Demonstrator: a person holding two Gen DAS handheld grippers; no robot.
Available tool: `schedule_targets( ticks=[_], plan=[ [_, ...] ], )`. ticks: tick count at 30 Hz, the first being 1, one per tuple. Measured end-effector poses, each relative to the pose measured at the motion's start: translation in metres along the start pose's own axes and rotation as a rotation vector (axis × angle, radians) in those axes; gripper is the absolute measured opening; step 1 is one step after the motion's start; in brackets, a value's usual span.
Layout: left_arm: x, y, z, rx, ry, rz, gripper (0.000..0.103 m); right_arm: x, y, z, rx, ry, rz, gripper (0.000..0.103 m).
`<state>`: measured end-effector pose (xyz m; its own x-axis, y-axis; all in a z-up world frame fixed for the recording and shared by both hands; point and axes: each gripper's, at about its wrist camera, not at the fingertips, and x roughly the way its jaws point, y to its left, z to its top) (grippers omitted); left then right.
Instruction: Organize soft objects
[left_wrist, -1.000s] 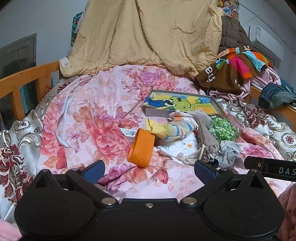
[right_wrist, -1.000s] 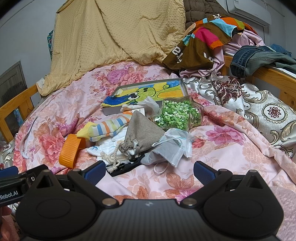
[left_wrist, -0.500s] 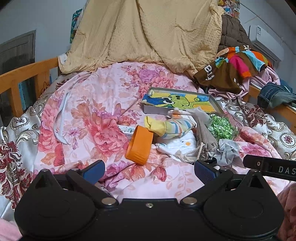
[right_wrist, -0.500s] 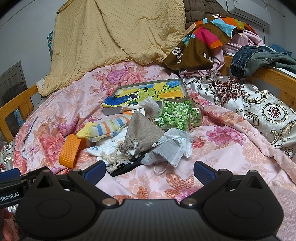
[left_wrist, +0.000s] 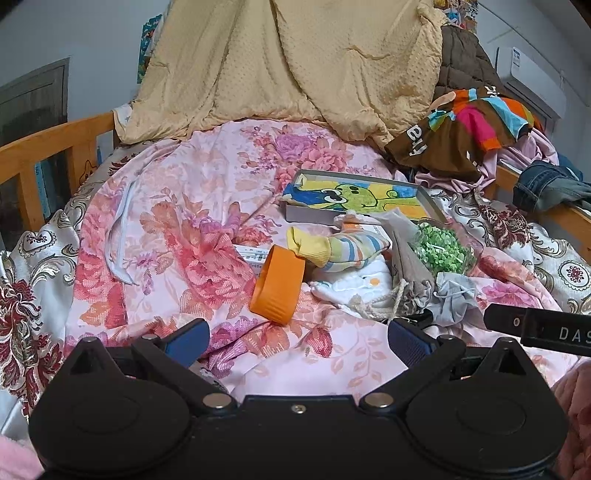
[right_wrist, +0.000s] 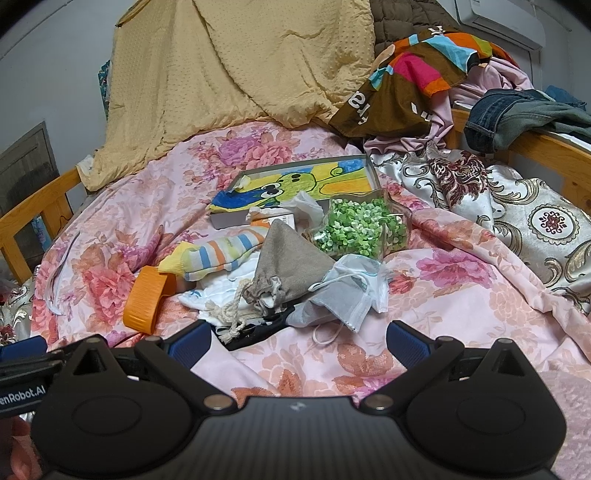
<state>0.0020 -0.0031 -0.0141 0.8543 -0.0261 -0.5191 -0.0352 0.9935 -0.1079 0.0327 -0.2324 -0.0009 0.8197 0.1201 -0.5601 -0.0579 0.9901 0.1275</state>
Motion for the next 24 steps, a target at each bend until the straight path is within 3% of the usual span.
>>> schedule_targets(
  ticks=[4, 12, 21, 24],
  plan=[
    [0.002, 0.003, 0.0, -0.005, 0.009, 0.004, 0.102, -0.005, -0.008, 0.002, 0.018, 0.009, 0.025, 0.103],
    [0.015, 0.01, 0.006, 0.001, 0.076, 0.008, 0.102, -0.002, -0.009, 0.013, 0.018, 0.026, 0.172, 0.103],
    [0.049, 0.006, 0.03, 0.115, 0.054, -0.022, 0.102, 0.018, 0.001, 0.028, -0.091, -0.031, 0.192, 0.103],
    [0.063, 0.004, 0.037, 0.15, 0.051, -0.046, 0.102, 0.031, 0.0, 0.034, -0.102, -0.011, 0.195, 0.103]
  ],
)
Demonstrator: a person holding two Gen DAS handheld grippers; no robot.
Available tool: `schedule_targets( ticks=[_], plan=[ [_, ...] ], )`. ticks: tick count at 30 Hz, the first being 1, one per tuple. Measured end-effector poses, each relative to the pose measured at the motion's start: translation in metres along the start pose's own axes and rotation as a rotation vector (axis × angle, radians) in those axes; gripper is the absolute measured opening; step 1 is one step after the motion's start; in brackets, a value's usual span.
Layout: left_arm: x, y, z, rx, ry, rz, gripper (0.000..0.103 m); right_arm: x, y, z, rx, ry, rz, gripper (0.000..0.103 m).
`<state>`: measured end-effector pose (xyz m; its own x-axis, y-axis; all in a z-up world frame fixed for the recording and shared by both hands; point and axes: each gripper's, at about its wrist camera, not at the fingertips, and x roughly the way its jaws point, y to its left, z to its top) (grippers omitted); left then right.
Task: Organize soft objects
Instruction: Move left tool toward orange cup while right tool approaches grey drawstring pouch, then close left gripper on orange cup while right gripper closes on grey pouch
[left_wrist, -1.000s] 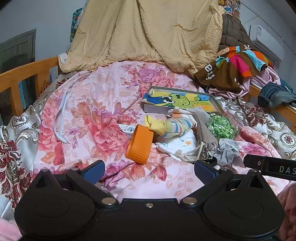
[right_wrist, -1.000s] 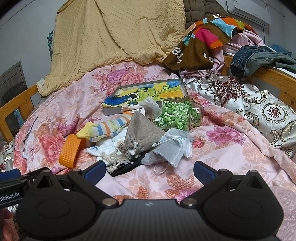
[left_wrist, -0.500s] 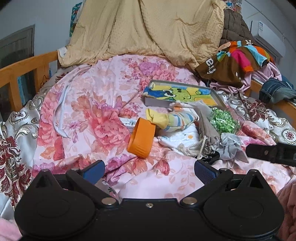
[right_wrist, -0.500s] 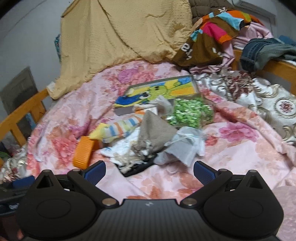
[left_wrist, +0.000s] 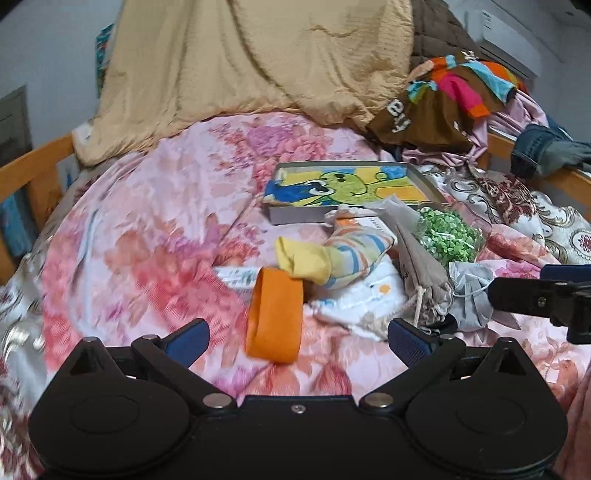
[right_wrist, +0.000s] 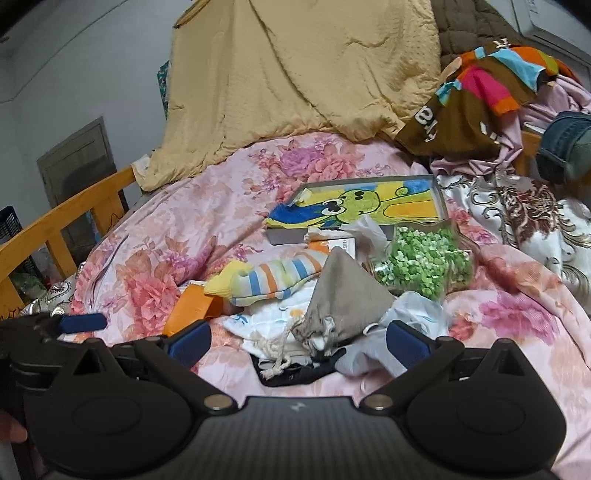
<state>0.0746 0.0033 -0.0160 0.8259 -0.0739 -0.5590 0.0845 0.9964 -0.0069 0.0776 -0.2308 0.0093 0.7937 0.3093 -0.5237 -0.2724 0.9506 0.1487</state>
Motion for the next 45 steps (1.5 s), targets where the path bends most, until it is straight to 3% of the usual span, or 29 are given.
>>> schedule_targets(
  ticks=[13, 25, 32, 39, 45],
  plan=[
    [0.071, 0.01, 0.008, 0.158, 0.051, -0.036, 0.102, 0.078, -0.024, 0.02, 0.004, 0.144, 0.007, 0.103],
    [0.101, 0.014, 0.013, 0.252, 0.041, -0.069, 0.102, 0.126, -0.017, 0.027, -0.088, 0.17, -0.031, 0.1],
    [0.115, 0.015, 0.012, 0.263, 0.059, -0.084, 0.102, 0.138, -0.02, 0.023, -0.087, 0.185, -0.042, 0.087],
    [0.115, 0.017, 0.012, 0.205, 0.05, -0.079, 0.1, 0.144, -0.022, 0.023, -0.081, 0.201, -0.027, 0.062],
    [0.117, 0.024, 0.014, 0.108, 0.084, -0.093, 0.093, 0.144, -0.023, 0.022, -0.076, 0.21, -0.018, 0.05]
  ],
)
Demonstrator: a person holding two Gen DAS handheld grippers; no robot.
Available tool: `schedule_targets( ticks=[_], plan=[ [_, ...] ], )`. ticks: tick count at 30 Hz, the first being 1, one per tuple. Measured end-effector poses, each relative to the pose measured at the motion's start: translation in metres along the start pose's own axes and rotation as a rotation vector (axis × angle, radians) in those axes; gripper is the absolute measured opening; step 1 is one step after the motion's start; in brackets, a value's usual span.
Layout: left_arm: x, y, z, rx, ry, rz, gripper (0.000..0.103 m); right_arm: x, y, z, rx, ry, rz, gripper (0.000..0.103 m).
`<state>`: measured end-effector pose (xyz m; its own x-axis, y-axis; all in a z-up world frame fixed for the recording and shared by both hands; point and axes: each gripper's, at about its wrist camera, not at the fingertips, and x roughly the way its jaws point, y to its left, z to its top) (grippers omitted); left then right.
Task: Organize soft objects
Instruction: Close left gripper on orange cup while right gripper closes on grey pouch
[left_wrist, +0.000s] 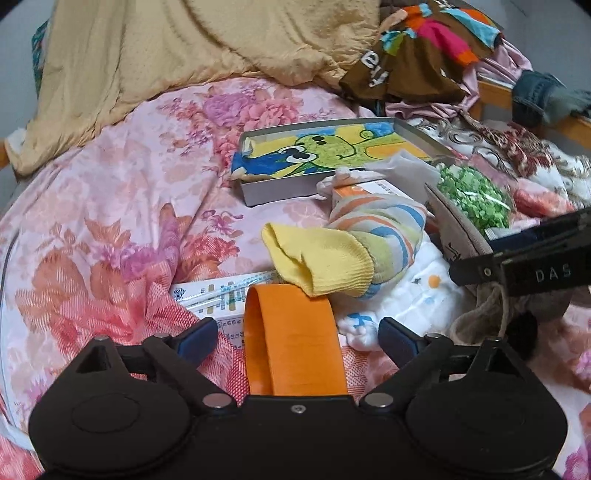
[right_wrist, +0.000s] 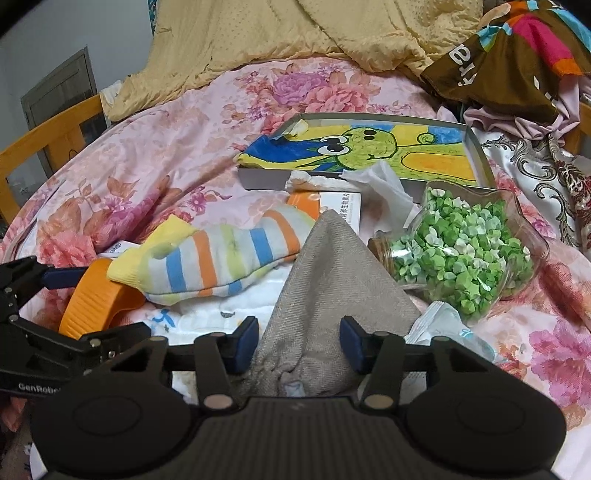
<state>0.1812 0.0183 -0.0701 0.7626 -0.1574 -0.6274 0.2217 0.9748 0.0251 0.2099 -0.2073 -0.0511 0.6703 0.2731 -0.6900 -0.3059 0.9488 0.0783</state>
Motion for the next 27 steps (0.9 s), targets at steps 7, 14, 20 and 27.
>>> schedule_targets(
  ticks=[7, 14, 20, 27],
  plan=[
    [-0.002, 0.003, -0.001, -0.045, -0.014, 0.015, 0.074, -0.001, 0.003, -0.001, -0.018, 0.002, 0.01, 0.039],
    [-0.004, 0.001, -0.002, -0.023, -0.033, 0.051, 0.044, -0.002, 0.01, -0.002, -0.052, -0.001, 0.012, 0.027],
    [-0.011, -0.008, 0.001, 0.018, -0.054, 0.058, 0.042, -0.003, 0.013, -0.004, -0.071, 0.005, -0.031, 0.021],
    [-0.025, -0.008, 0.007, -0.021, -0.087, 0.081, 0.041, -0.017, 0.014, -0.005, -0.076, -0.058, -0.012, 0.014]
  ],
)
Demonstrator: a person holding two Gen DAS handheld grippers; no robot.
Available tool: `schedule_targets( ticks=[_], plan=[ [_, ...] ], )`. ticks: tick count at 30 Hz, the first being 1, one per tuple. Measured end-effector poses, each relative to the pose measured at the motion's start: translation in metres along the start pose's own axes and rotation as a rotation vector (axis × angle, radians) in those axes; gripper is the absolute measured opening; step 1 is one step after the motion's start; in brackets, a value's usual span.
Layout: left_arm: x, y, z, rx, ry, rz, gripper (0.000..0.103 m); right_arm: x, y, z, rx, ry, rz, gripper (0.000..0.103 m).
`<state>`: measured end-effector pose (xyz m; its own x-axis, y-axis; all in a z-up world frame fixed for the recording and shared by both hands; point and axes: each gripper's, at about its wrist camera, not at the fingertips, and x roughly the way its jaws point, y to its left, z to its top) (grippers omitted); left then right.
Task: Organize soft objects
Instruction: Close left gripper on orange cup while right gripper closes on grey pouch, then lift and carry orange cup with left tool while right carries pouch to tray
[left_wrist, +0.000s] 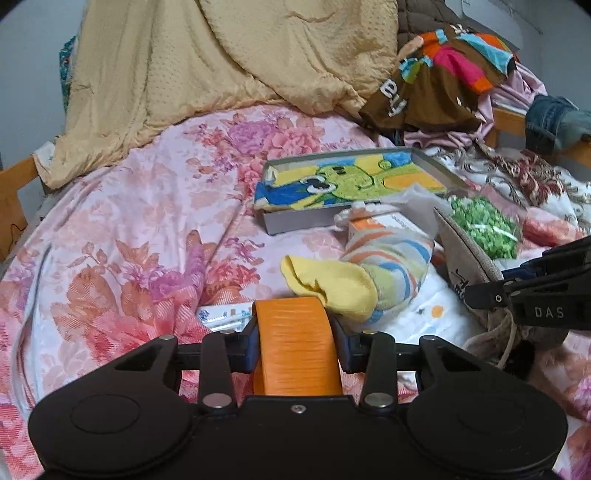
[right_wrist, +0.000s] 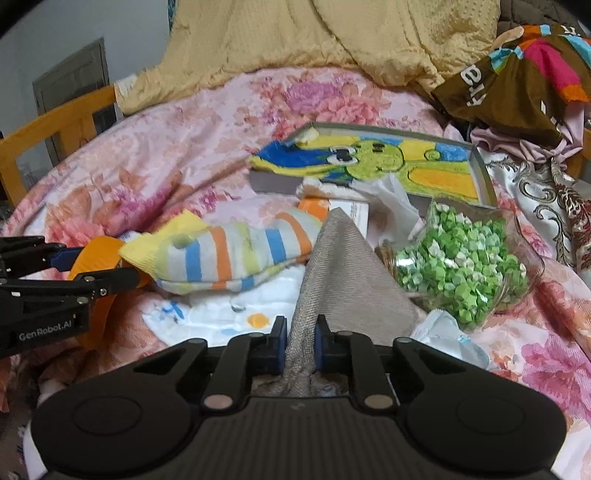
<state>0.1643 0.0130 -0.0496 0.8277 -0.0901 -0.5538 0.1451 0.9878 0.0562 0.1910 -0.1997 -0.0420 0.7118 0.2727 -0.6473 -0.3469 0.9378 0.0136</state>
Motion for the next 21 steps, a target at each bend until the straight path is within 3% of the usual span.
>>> schedule_targets(
  ticks=[14, 21],
  plan=[
    [-0.033, -0.019, 0.022, -0.014, -0.119, -0.055, 0.035, -0.039, 0.009, 0.005, -0.06, -0.228, 0.092, 0.013],
    [-0.024, -0.028, 0.013, 0.038, -0.037, -0.02, 0.036, -0.04, 0.005, 0.007, -0.042, -0.227, 0.089, 0.014]
  ],
)
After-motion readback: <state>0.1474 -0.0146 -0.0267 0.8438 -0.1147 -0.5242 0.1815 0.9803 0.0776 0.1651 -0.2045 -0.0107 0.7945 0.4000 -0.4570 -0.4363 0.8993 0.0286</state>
